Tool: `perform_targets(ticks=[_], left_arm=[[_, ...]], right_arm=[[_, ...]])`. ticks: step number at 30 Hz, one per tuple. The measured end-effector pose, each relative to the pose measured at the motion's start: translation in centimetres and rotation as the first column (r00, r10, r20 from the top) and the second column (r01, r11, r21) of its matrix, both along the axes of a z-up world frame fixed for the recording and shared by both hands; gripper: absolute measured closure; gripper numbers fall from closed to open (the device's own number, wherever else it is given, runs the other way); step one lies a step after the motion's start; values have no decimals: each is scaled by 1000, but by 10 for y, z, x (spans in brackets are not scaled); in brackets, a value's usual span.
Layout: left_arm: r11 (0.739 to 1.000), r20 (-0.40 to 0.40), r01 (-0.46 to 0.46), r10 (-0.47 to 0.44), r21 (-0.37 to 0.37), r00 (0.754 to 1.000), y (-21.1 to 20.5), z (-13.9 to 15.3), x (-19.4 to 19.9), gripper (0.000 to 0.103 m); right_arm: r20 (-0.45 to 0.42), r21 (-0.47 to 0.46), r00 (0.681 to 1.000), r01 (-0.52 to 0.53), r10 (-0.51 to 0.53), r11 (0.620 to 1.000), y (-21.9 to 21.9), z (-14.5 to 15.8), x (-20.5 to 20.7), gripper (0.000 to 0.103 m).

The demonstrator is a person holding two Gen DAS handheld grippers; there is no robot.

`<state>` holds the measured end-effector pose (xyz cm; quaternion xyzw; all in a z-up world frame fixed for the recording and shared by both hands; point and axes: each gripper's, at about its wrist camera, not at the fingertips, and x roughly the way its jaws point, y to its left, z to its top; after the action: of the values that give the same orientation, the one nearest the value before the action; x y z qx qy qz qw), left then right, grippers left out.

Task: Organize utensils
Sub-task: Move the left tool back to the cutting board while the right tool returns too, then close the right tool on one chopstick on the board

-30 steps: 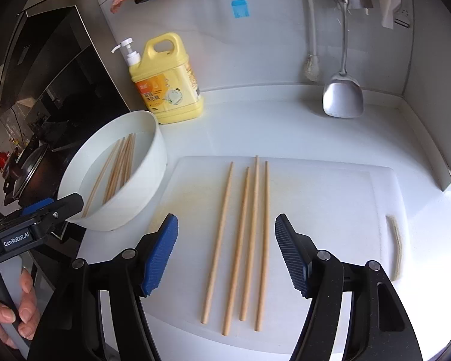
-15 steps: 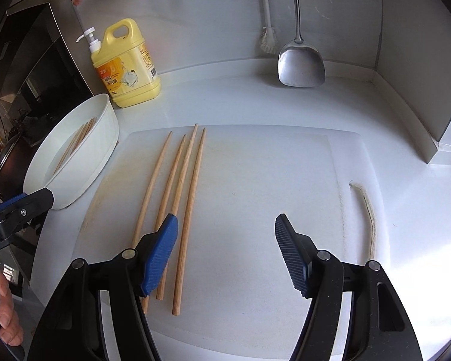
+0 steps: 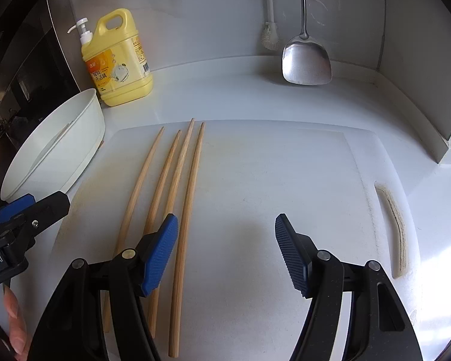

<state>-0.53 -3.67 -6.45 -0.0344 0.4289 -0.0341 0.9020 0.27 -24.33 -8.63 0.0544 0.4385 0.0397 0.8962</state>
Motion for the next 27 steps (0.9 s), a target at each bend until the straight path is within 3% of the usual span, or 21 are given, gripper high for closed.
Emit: perform_targets(ticks=[16,18,27], left_arm=[[1000,-26,5,-5,7,1000,0,-13,2,8],[1000,-24,7,-7,12,1000,-2,-13,2,8],[1000,-35,11,-10,10,999,-5,-17,5,8]], right_arm=[[21,-131,999,-43,46,990,23,-12,1,39],[27,-130,998,-49,53,990,24,-11,1,43],[45,-144,995,-81,88,986,26,-9,2,81]])
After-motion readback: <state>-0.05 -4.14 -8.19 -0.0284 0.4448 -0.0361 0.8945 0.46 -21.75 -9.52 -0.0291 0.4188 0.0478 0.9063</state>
